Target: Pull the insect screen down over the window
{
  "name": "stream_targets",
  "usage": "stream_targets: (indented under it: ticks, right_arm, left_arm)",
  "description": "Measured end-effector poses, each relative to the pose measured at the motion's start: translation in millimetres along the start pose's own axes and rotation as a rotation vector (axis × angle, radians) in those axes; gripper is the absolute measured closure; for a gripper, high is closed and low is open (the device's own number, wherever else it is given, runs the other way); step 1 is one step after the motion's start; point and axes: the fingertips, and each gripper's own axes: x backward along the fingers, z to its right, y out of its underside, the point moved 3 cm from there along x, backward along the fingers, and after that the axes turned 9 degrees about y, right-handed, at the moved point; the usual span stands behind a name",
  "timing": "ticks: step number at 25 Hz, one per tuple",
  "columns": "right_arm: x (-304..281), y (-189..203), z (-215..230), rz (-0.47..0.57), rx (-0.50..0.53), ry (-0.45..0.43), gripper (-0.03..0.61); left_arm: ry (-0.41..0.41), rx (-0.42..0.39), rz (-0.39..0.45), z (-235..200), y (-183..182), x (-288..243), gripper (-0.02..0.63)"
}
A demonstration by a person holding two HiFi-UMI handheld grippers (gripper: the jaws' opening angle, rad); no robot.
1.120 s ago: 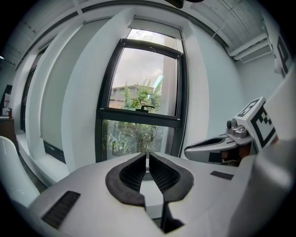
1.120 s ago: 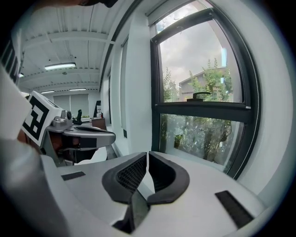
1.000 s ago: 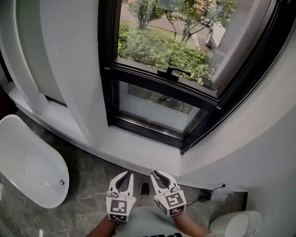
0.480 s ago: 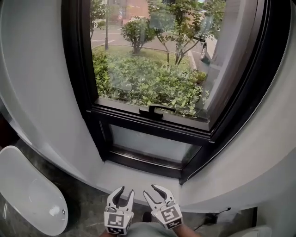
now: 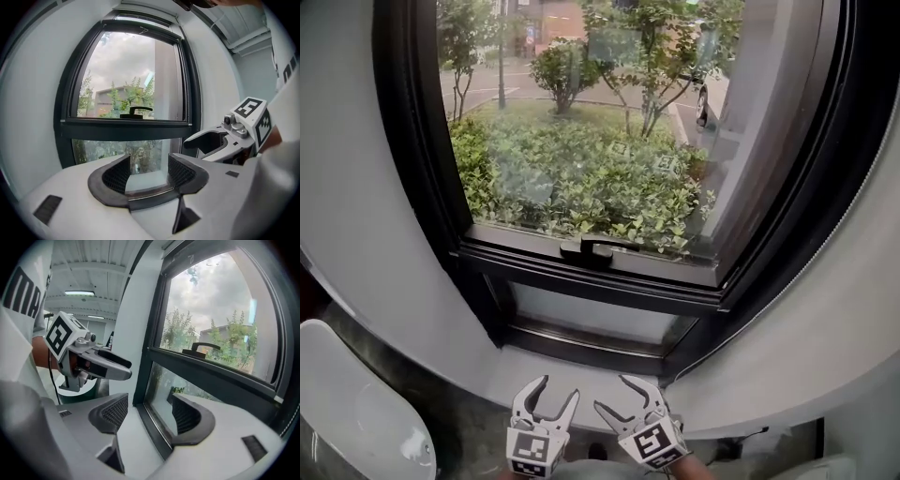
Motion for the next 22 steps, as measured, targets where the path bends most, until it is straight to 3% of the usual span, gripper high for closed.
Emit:
stream_targets:
  ticks: [5,9,13,18,22]
  right_arm:
    - [-3.3,-38.0,5.7,0.001,0.05,0.036,0.29]
    - [5.6,-84.6,26.6,0.073,0.077,0.068,0.29]
    - [13.5,-132.1,62.1,0.121,0.262,0.17,0.282]
    - [33.7,-227.7,112.7,0.204,0.532,0.348,0.282]
    - [50.3,-298.2,159.1,0.223,0.658,0.513,0.277]
  left_arm:
    - [0.086,-0.101,-0.011,-18.3,-36.9,1.4,0.342]
    - [0.121,-0.245,0.017,-38.9,-81.5,8.4,0.313]
    - [0.105,-0.457,0.033,-68.5,-124.5,13.0,0.276]
    - [0.046,-0.72,0.061,-99.5,-206.9,23.7,0.25]
    - [-0.001,-0.879,0.037,-120.4,-270.2,20.9,0.227]
